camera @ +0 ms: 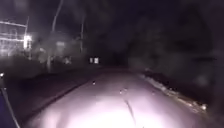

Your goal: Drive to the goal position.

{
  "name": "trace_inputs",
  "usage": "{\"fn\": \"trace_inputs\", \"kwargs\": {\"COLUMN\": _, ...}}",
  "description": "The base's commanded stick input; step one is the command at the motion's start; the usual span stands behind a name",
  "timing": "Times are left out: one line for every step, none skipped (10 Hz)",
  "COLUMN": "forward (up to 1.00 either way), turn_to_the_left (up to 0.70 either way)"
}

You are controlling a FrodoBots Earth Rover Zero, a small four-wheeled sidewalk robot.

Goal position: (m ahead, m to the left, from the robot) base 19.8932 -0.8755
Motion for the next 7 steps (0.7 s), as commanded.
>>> {"fn": "trace_inputs", "kwargs": {"forward": 0.5, "turn_to_the_left": 0.0}}
{"fn": "trace_inputs", "kwargs": {"forward": 0.5, "turn_to_the_left": 0.0}}
{"fn": "trace_inputs", "kwargs": {"forward": 0.5, "turn_to_the_left": 0.0}}
{"fn": "trace_inputs", "kwargs": {"forward": 0.5, "turn_to_the_left": 0.0}}
{"fn": "trace_inputs", "kwargs": {"forward": 0.5, "turn_to_the_left": 0.0}}
{"fn": "trace_inputs", "kwargs": {"forward": 0.5, "turn_to_the_left": 0.0}}
{"fn": "trace_inputs", "kwargs": {"forward": 0.5, "turn_to_the_left": 0.0}}
